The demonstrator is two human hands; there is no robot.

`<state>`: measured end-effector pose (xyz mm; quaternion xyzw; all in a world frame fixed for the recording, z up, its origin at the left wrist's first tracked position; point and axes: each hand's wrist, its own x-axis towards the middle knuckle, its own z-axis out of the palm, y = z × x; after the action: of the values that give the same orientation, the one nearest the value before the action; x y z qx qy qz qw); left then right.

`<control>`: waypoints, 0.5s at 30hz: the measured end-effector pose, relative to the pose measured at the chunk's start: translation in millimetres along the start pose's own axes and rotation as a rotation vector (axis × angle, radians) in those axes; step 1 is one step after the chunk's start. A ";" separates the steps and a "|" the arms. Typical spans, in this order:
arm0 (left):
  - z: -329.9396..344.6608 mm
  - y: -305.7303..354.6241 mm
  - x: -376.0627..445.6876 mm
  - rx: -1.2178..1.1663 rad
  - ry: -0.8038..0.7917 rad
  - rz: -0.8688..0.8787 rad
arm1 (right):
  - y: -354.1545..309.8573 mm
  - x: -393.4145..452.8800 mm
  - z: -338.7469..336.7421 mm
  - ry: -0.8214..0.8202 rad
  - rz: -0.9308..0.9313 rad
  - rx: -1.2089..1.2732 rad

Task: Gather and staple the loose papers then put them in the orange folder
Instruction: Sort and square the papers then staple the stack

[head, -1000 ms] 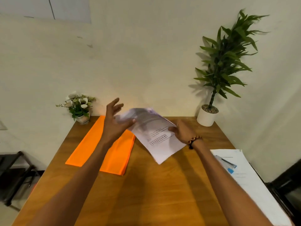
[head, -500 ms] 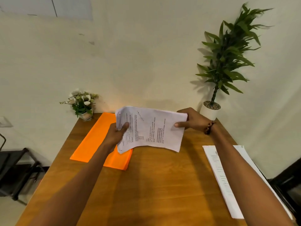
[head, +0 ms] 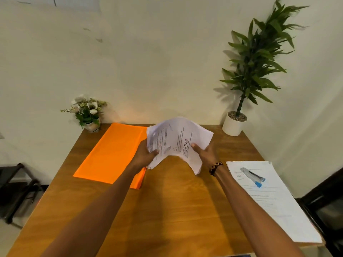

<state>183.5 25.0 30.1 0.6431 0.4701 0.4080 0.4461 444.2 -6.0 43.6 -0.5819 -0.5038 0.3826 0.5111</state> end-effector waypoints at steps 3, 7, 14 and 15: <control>8.4 -8.4 -7.6 0.139 -0.073 0.032 | 9.4 -4.5 6.0 0.086 0.005 -0.111; 7.6 -4.7 -4.1 0.070 0.014 -0.058 | 2.2 -5.3 6.8 0.190 -0.026 -0.126; 2.8 -17.5 -5.3 0.135 -0.080 -0.147 | 8.3 -14.0 7.0 0.096 0.016 -0.144; 2.3 -16.3 -5.2 0.106 -0.056 -0.135 | 7.6 -14.7 6.7 0.128 0.017 -0.131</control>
<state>180.6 22.1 13.3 0.6438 0.5206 0.3332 0.4510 436.3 -18.8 33.9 -0.6415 -0.4892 0.3152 0.4998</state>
